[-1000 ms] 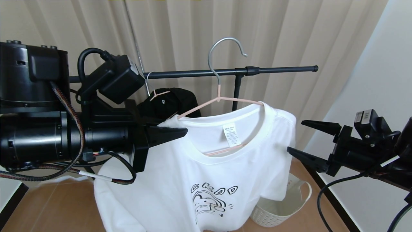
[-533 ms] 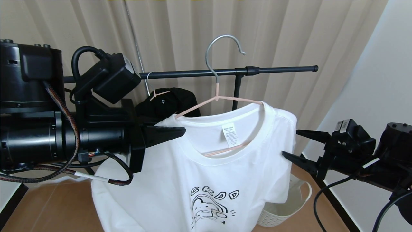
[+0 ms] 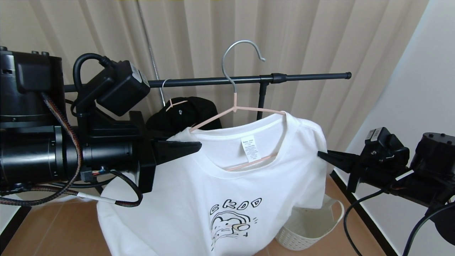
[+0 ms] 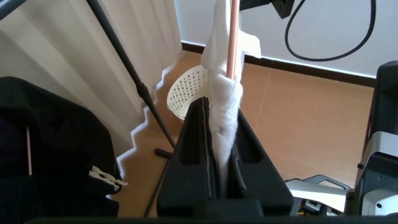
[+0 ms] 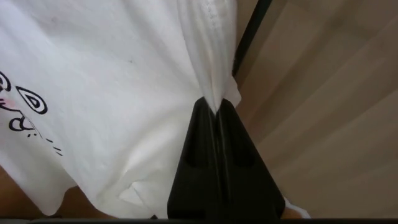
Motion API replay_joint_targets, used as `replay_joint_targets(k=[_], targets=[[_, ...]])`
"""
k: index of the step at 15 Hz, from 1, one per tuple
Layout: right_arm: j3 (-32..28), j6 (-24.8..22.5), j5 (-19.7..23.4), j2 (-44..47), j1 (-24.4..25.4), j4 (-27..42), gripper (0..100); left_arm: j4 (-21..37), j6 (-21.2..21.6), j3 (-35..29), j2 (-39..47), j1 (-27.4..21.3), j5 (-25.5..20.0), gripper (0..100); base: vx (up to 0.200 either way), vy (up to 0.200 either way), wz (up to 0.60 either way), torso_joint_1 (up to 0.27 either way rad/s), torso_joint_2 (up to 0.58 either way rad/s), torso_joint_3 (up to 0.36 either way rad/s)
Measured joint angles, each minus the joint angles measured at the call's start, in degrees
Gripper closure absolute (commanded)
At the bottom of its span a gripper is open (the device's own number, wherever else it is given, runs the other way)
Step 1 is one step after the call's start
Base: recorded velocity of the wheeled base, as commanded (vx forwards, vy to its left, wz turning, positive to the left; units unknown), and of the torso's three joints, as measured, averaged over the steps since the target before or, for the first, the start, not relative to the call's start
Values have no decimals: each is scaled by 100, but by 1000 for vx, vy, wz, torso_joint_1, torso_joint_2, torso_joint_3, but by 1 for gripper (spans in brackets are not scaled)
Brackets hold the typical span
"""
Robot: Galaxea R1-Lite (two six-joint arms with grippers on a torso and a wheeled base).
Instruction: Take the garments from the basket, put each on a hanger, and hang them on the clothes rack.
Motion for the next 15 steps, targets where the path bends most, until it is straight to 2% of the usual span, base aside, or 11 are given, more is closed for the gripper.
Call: replay_joint_targets(k=[5, 14, 15], targets=[[-96, 41, 7, 77, -140, 1, 100, -2, -9, 46, -44, 68, -1, 100, 0, 0, 0, 0, 0, 0], [-7, 73, -28, 27, -77, -13, 100, -2, -129, 116, -82, 195, -4, 100, 0, 0, 0, 0, 0, 0], [45, 71, -15, -4, -46, -22, 0, -5, -138, 116, -82, 199, -1, 100, 0, 0, 0, 0, 0, 0]])
